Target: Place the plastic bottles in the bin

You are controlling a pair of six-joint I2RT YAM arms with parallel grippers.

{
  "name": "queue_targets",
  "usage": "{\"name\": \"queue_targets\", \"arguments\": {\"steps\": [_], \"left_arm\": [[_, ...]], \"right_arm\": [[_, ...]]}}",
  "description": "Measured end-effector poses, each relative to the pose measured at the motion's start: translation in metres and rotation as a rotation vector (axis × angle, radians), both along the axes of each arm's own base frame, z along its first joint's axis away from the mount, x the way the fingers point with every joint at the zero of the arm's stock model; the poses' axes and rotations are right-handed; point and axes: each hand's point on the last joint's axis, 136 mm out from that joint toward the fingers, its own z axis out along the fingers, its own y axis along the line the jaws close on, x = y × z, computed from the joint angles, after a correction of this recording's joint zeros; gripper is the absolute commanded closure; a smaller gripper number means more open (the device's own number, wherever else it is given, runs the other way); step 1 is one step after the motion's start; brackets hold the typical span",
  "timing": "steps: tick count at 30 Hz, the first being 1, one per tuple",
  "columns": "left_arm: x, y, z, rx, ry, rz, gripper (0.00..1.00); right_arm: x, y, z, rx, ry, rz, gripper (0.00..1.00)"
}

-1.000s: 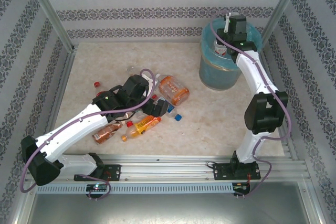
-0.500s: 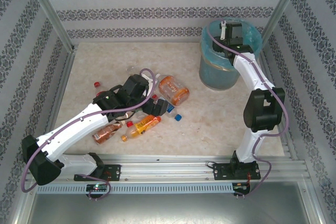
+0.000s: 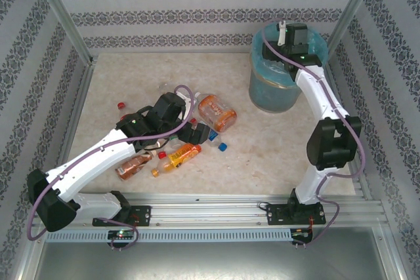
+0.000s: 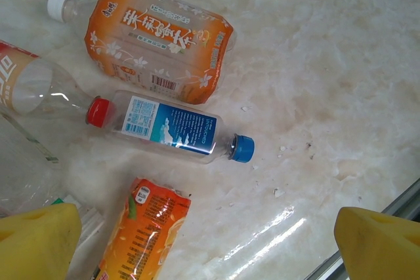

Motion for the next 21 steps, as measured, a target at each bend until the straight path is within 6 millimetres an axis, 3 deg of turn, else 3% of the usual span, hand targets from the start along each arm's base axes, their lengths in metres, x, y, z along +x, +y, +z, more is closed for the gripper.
{"name": "queue_targets", "arguments": {"steps": [5, 12, 17, 21], "left_arm": [[-0.001, 0.0, -0.004, 0.003, 0.008, -0.003, 0.0], [-0.002, 0.0, -0.002, -0.003, 0.003, -0.004, 0.0], [0.002, 0.007, 0.002, -0.006, -0.009, 0.025, 0.01], [0.004, 0.01, 0.001, -0.001, -0.01, 0.037, 0.03]], "right_arm": [[-0.011, -0.001, 0.04, 0.007, -0.077, 0.0, 0.28], [-0.032, 0.003, 0.08, 0.023, -0.151, 0.011, 0.3], [-0.058, 0.029, 0.112, 0.043, -0.206, 0.078, 0.31], [-0.093, 0.056, 0.15, 0.065, -0.282, 0.157, 0.31]]}}
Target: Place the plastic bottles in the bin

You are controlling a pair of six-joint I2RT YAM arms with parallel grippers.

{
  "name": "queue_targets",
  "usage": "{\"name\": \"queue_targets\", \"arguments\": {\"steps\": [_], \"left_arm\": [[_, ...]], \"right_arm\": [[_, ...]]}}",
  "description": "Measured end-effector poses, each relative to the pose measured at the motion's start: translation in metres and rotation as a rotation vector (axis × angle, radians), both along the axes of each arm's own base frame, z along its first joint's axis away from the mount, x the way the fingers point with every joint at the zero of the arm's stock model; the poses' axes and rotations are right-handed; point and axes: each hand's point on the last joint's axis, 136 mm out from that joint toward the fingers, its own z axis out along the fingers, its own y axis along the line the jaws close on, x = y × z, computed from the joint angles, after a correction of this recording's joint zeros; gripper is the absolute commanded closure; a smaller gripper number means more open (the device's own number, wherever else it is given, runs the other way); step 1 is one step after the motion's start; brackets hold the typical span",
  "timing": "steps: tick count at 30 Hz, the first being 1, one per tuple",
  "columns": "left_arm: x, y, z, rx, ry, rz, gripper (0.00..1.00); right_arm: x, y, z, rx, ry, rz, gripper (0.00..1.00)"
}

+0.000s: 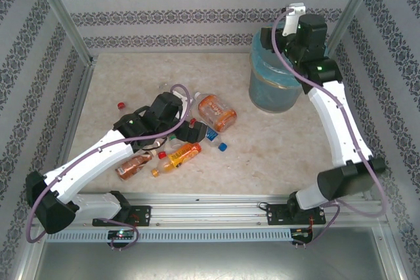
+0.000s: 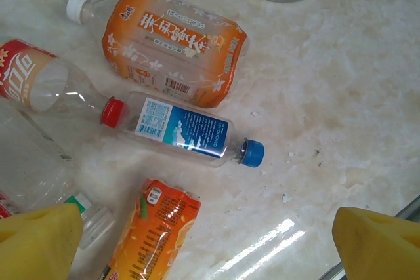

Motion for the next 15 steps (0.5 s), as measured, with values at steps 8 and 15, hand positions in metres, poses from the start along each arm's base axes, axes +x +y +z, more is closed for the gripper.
{"name": "queue_targets", "arguments": {"steps": [8, 15], "left_arm": [[-0.006, 0.011, -0.007, 0.053, 0.021, 0.006, 0.05], [-0.017, 0.026, -0.022, 0.1, 0.035, 0.004, 0.06]], "right_arm": [[-0.082, 0.053, 0.032, 0.047, -0.07, 0.201, 0.32], [-0.127, 0.092, -0.026, 0.062, 0.07, 0.348, 0.34]]}}
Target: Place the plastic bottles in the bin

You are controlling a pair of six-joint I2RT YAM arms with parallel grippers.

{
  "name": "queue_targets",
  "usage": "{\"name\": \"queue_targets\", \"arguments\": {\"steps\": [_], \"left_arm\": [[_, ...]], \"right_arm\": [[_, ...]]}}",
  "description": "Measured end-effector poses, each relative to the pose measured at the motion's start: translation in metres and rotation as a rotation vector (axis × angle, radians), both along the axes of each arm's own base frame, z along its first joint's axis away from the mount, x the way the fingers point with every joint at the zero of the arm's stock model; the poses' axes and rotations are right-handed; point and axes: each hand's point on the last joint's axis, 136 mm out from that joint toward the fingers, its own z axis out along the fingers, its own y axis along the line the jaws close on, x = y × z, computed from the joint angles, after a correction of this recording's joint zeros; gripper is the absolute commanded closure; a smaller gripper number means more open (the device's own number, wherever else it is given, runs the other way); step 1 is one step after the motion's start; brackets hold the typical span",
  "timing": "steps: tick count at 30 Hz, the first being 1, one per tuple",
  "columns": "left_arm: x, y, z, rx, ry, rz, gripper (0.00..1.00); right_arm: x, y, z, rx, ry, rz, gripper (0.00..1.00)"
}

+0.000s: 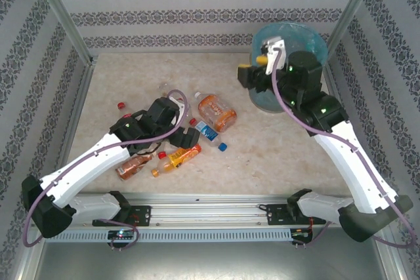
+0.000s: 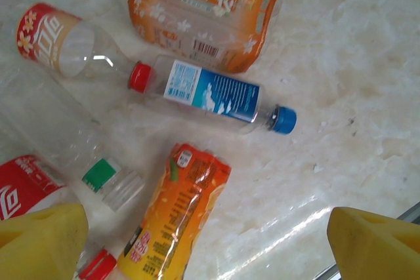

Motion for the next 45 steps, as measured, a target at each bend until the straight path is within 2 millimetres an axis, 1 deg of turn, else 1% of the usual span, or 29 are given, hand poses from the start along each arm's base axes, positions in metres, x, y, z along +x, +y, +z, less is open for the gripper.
{"name": "queue_targets", "arguments": {"steps": [4, 6, 10, 16, 19, 25, 31, 34, 39, 45], "left_arm": [[-0.011, 0.008, -0.021, 0.026, 0.036, -0.006, 0.07], [-0.016, 0.01, -0.032, 0.04, 0.063, -0.011, 0.09], [-0.026, 0.016, -0.058, 0.071, 0.121, -0.02, 0.11], [-0.038, 0.019, -0.093, 0.085, 0.184, -0.026, 0.13], [-0.043, 0.022, -0.108, 0.088, 0.207, -0.014, 0.13], [-0.046, 0.024, -0.133, 0.093, 0.239, 0.002, 0.14], [-0.047, 0.018, -0.154, 0.096, 0.283, -0.009, 0.17], [-0.049, 0.017, -0.163, 0.103, 0.31, -0.016, 0.17], [-0.051, 0.015, -0.174, 0.122, 0.343, -0.033, 0.19], [-0.052, 0.011, -0.177, 0.124, 0.361, -0.049, 0.2]], "right_arm": [[-0.025, 0.018, -0.03, -0.014, 0.062, 0.072, 0.34], [-0.035, 0.025, -0.042, -0.017, 0.089, 0.102, 0.35], [-0.049, 0.034, -0.072, -0.023, 0.156, 0.135, 0.36], [-0.059, 0.036, -0.132, -0.056, 0.292, 0.134, 0.37], [-0.063, 0.034, -0.158, -0.083, 0.343, 0.132, 0.37], [-0.068, 0.031, -0.194, -0.121, 0.403, 0.128, 0.37], [-0.071, 0.031, -0.222, -0.158, 0.453, 0.129, 0.37], [-0.07, 0.032, -0.231, -0.174, 0.473, 0.125, 0.37], [-0.067, 0.031, -0.235, -0.185, 0.48, 0.113, 0.38], [-0.067, 0.031, -0.235, -0.177, 0.487, 0.103, 0.38]]}}
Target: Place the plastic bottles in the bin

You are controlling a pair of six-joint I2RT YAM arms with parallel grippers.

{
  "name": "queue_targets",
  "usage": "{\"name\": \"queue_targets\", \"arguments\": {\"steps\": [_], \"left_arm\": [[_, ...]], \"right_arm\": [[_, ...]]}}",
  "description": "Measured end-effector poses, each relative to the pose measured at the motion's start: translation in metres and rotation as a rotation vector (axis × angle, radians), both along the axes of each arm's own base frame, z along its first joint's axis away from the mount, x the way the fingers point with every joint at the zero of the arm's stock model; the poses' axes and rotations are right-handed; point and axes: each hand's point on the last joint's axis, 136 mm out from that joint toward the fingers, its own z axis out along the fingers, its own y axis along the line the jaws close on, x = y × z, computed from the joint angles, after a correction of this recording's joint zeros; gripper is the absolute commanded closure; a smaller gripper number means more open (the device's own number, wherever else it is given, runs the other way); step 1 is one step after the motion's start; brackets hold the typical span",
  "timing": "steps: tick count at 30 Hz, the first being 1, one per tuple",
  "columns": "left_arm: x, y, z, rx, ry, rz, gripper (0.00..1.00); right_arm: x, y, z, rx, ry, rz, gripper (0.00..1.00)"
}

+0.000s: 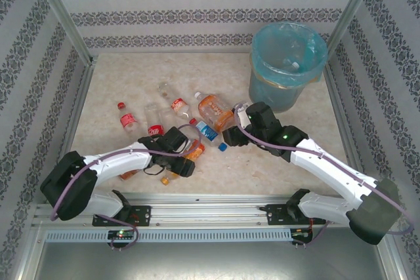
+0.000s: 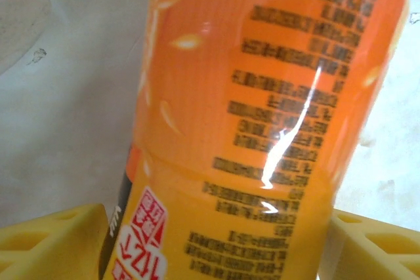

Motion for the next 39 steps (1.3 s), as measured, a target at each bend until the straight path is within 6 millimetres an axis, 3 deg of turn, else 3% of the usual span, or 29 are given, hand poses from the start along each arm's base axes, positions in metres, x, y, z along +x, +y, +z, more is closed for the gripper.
{"name": "queue_targets", "arguments": {"steps": [8, 23, 39], "left_arm": [[-0.0003, -0.0002, 0.0001, -0.001, 0.001, -0.003, 0.2], [-0.0015, 0.0009, 0.0025, -0.002, 0.001, 0.001, 0.3], [0.0006, -0.0008, -0.0038, 0.023, 0.029, 0.001, 0.3]], "right_arm": [[0.0, 0.0, 0.0, 0.001, 0.001, -0.001, 0.37], [-0.0023, -0.0019, -0.0014, 0.004, 0.004, -0.006, 0.37], [-0.0017, -0.0014, -0.0007, 0.009, -0.001, -0.006, 0.37]]}}
